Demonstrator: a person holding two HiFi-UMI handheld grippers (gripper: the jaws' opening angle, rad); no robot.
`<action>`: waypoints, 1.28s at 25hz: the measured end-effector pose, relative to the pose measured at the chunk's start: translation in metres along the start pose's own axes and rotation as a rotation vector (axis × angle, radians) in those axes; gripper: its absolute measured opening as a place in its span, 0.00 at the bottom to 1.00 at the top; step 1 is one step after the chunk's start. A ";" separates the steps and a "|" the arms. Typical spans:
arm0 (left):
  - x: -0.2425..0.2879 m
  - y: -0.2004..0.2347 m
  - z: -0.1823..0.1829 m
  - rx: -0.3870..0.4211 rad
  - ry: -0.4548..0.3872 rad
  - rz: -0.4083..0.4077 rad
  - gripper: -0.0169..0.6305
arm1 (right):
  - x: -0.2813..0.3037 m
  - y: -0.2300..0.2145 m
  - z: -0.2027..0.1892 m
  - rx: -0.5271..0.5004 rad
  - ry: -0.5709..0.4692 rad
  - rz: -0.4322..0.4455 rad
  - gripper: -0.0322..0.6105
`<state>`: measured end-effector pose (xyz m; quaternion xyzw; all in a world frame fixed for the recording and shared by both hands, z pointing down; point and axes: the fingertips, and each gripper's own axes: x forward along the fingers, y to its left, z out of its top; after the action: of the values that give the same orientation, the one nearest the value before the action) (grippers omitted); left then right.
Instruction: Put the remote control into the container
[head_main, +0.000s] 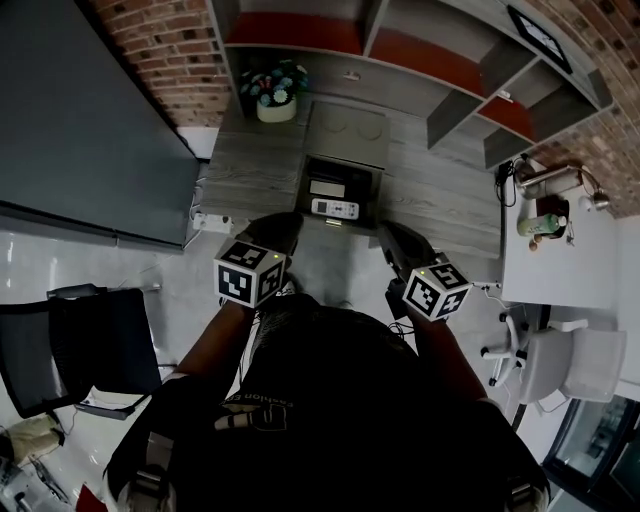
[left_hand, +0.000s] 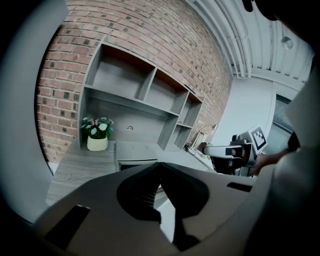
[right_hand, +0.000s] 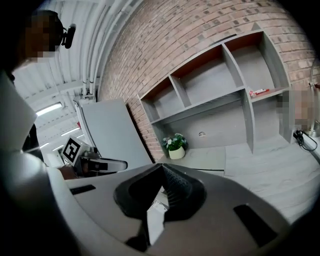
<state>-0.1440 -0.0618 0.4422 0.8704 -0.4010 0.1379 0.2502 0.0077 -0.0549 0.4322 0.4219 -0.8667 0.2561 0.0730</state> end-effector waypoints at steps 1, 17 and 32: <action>0.000 -0.007 -0.002 -0.001 -0.002 0.009 0.04 | -0.009 0.000 -0.002 -0.009 -0.002 0.008 0.06; -0.021 -0.115 -0.057 0.013 0.041 0.133 0.04 | -0.104 -0.032 -0.046 0.048 -0.007 0.106 0.06; -0.030 -0.098 -0.037 0.052 0.045 0.087 0.04 | -0.089 -0.013 -0.049 0.031 -0.007 0.033 0.06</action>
<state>-0.0891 0.0319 0.4283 0.8549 -0.4291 0.1785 0.2304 0.0695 0.0249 0.4489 0.4095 -0.8697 0.2691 0.0594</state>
